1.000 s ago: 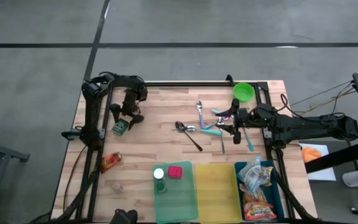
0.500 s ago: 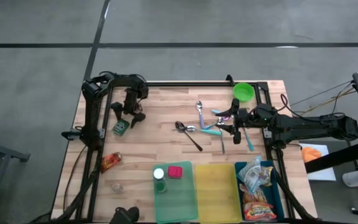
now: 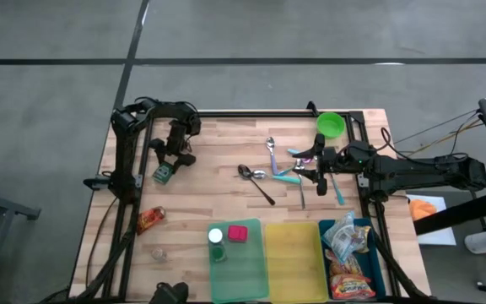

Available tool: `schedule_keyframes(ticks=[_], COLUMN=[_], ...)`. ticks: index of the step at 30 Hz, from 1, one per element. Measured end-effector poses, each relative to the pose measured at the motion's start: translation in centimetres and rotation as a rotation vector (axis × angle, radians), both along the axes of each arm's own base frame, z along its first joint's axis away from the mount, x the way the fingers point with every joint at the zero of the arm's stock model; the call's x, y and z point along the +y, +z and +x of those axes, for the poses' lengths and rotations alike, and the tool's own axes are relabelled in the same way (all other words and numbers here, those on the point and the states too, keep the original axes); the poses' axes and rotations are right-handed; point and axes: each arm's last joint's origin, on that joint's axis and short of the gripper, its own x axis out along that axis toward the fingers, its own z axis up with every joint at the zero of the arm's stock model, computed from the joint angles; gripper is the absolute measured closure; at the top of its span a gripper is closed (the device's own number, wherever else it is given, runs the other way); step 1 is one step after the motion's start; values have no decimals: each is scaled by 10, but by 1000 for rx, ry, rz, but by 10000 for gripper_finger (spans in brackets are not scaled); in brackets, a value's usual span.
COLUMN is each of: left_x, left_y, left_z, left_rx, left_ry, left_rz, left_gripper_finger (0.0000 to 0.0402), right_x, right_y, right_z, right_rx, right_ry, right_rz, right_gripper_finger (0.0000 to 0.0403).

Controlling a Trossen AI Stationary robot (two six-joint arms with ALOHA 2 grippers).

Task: Pick & Place Food Item
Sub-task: Put the black seasoning can into the green bin

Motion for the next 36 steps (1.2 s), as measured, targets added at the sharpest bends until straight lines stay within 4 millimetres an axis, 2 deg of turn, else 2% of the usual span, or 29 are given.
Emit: schedule_keyframes(ticks=[8, 14, 19, 29, 36], left_x=[0, 0, 0, -1, 0], left_y=[0, 0, 0, 0, 0], left_z=[0, 1, 0, 0, 0], left_rx=[3, -9, -2, -1, 2], left_ry=[4, 13, 10, 7, 5], left_rz=[1, -4, -3, -5, -3], left_gripper_finger=[148, 126, 147, 134, 147], right_x=[0, 0, 0, 0, 0], right_y=[0, 0, 0, 0, 0], right_z=[0, 0, 0, 0, 0], right_rx=[0, 0, 0, 0, 0], right_ry=[0, 0, 0, 0, 0], right_rz=[0, 0, 0, 0, 0], right_gripper_finger=[181, 181, 181, 181, 181])
